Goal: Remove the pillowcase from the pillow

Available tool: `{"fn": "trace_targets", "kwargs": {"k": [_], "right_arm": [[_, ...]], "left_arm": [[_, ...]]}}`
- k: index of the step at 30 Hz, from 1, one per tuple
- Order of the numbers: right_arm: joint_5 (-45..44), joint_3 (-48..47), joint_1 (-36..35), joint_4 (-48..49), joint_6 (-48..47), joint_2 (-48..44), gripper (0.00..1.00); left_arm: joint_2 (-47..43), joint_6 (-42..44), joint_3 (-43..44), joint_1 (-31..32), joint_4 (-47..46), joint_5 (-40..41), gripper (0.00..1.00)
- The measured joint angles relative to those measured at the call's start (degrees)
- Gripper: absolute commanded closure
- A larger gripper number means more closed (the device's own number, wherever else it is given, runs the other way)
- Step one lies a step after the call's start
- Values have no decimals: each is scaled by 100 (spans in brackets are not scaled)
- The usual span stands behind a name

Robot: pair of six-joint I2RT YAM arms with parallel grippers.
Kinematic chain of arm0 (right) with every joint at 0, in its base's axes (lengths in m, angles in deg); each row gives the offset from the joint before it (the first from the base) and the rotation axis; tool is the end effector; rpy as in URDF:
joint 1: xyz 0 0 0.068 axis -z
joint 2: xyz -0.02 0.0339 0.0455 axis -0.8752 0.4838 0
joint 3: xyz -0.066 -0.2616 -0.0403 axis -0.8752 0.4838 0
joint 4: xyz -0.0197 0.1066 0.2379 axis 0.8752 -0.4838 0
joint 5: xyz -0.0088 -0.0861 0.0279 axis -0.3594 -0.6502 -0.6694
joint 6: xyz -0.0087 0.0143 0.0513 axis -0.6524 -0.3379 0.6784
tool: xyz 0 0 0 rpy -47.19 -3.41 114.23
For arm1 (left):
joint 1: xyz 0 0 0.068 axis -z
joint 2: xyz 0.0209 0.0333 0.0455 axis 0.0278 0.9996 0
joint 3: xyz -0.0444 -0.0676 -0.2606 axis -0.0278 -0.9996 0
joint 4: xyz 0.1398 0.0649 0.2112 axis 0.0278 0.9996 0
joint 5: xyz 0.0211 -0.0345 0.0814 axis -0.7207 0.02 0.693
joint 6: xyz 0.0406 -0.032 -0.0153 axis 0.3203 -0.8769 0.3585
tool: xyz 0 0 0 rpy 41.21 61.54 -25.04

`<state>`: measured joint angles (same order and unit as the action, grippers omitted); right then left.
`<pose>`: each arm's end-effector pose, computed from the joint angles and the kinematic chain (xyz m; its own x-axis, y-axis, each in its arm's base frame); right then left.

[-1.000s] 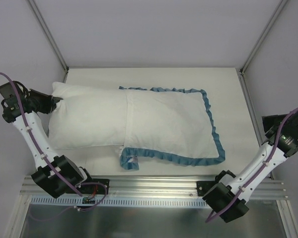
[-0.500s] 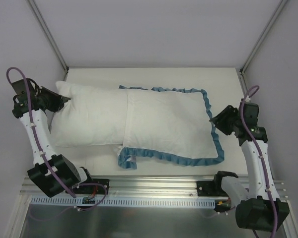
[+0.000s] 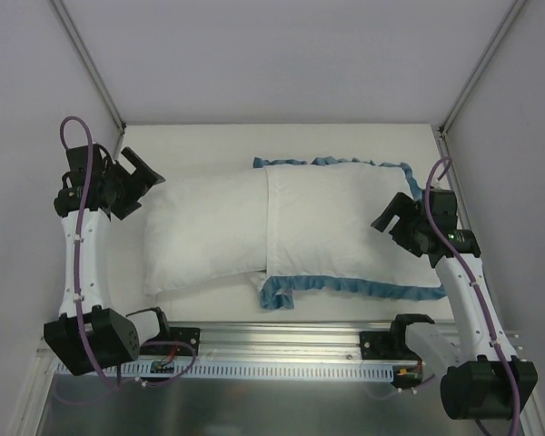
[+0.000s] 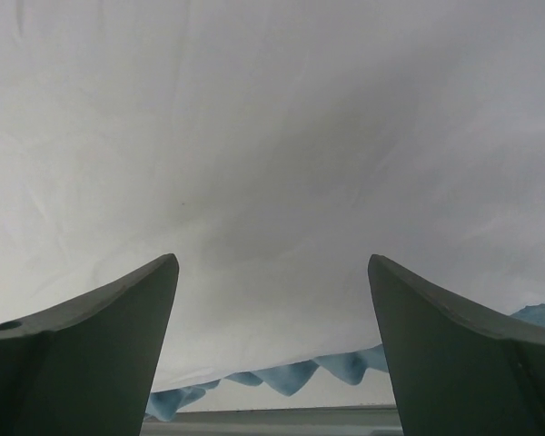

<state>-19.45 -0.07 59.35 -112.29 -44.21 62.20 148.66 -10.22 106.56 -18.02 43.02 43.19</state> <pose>0.1928 0.0086 0.2887 -0.6709 0.2684 -0.6913 0.1097 0.9579 0.2654 0.2414 0.0603 0.3545 -0.4798 -0.6792 -0.5554 -0.3697 0.7306 -0.5740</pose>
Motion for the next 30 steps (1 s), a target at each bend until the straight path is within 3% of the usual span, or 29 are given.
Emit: {"fn": "trace_targets", "kwargs": {"k": [6,12,16,20,22,23,24,30], "right_arm": [[-72,0,-39,-2,2,-2,9],[-162,-4,-83,-48,2,-50,8],[-236,-13,-90,-116,0,-188,7],[-284,-52,-92,-221,-17,-262,7],[-293,-55,-92,-240,-39,-284,7],[-297,-55,-92,-262,-46,-291,7],[-304,-55,-92,-278,-55,-295,7],[-485,-205,-94,-479,-127,-315,1]], "left_arm": [[-402,595,592,1670,-31,1099,1],[396,909,1217,3471,-4,1753,2],[1244,887,1421,4083,9,1784,2],[1952,765,1484,4312,39,1775,7],[2216,640,1484,4339,33,1759,28],[2310,579,1484,4336,22,1749,50],[2389,516,1484,4332,9,1744,99],[2326,264,1360,4308,-162,1722,100]]}}
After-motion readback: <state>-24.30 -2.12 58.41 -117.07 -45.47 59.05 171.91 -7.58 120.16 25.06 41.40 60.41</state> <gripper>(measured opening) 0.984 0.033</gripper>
